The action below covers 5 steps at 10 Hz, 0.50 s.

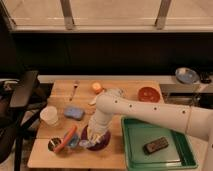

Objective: Wipe purple bowl with towel

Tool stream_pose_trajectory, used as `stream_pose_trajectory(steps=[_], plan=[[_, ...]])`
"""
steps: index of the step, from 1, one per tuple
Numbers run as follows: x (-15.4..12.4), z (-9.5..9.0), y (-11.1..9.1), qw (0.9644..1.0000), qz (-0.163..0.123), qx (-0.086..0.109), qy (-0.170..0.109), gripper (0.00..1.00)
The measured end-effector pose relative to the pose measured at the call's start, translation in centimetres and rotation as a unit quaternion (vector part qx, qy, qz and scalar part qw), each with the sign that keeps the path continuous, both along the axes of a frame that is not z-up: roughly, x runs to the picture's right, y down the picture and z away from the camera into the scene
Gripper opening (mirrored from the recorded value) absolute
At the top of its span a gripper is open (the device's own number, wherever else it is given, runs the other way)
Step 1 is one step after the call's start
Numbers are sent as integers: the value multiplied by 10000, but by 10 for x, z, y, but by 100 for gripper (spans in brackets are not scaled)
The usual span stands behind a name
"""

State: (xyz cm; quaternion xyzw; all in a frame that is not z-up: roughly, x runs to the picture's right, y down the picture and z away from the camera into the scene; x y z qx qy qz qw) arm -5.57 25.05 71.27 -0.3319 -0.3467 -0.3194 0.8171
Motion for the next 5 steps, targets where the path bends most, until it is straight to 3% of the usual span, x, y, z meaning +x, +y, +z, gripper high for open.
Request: stream_pose_trajectory(steps=[2, 5], plan=[[27, 2, -2, 9997, 61, -48, 214, 0], [37, 23, -36, 9992, -39, 30, 398, 0]])
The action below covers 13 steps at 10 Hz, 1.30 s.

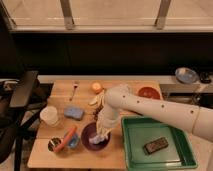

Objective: Wipe purple bowl with towel

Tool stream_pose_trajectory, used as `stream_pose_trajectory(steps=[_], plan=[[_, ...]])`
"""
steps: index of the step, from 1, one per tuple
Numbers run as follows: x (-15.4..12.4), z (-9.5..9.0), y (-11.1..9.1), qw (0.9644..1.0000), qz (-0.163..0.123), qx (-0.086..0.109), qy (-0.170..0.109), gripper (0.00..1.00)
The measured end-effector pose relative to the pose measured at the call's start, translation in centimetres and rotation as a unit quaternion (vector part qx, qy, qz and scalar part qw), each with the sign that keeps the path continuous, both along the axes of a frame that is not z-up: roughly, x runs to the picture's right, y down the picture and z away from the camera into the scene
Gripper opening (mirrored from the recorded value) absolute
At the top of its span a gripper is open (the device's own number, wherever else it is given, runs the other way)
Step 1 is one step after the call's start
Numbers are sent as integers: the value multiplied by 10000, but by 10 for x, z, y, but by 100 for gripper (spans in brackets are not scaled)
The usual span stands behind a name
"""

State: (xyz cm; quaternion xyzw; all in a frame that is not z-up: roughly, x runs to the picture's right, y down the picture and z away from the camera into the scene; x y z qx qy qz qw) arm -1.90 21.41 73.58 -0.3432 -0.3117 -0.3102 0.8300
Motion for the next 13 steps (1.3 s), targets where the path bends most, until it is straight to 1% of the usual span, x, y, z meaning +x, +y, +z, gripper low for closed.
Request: stream_pose_trajectory(steps=[2, 4, 6, 8, 10, 11, 12, 13], plan=[[-9, 14, -22, 9998, -170, 67, -12, 0], [-25, 15, -26, 9994, -296, 113, -131, 0], [-42, 8, -18, 9988, -307, 156, -354, 0], [-59, -5, 1, 9975, -304, 154, -616, 0], [-65, -16, 16, 9968, -266, 133, -738, 0], [-60, -20, 21, 9971, -245, 116, -715, 0], [-50, -22, 23, 9977, -216, 117, -636, 0], [-37, -22, 19, 9984, -185, 136, -521, 0]])
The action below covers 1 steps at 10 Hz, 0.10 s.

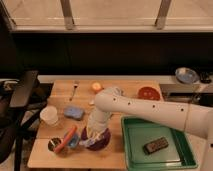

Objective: Wipe purple bowl with towel

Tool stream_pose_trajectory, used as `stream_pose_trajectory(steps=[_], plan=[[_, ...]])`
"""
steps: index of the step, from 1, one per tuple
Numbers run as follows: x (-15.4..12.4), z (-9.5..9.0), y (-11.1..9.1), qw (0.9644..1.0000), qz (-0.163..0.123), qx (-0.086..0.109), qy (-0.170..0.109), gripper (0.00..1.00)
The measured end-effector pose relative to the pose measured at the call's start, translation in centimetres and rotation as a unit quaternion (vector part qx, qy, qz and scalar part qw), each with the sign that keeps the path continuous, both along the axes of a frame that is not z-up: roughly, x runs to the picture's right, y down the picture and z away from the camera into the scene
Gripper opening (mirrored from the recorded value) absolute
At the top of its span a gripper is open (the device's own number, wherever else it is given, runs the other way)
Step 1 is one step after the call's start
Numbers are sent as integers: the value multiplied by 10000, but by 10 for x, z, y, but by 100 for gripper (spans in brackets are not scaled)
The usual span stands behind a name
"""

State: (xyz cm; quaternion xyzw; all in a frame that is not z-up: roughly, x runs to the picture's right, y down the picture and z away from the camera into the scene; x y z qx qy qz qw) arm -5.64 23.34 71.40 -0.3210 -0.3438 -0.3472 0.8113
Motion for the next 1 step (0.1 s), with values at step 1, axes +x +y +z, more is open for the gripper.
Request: stream_pose_trajectory(steps=[1], plan=[[16, 2, -4, 9999, 11, 12, 143, 0]])
